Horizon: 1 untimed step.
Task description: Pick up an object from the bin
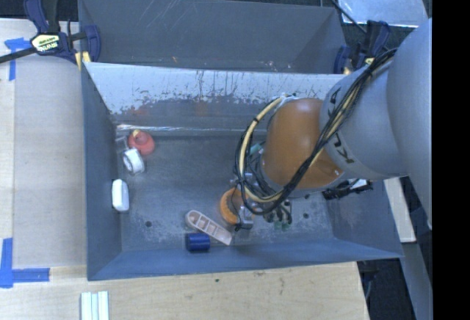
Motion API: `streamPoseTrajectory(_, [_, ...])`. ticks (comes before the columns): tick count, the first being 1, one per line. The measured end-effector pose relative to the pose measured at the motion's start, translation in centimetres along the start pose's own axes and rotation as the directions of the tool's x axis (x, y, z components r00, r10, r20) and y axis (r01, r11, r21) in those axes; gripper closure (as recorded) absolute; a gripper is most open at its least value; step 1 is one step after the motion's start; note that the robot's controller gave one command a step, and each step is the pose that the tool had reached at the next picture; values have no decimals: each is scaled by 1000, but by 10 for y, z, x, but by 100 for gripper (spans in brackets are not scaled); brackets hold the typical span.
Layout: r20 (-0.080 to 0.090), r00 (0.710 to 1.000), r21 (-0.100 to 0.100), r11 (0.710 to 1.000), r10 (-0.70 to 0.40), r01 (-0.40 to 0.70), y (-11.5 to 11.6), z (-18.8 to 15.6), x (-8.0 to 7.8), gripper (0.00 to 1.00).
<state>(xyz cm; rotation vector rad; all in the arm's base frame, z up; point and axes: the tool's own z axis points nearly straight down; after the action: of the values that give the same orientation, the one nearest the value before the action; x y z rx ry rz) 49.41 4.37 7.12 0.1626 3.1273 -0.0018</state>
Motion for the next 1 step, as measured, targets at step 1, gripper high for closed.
streamPoseTrajectory(1, [0, 1000, 0, 1000, -1, 1, 0, 0, 0, 100])
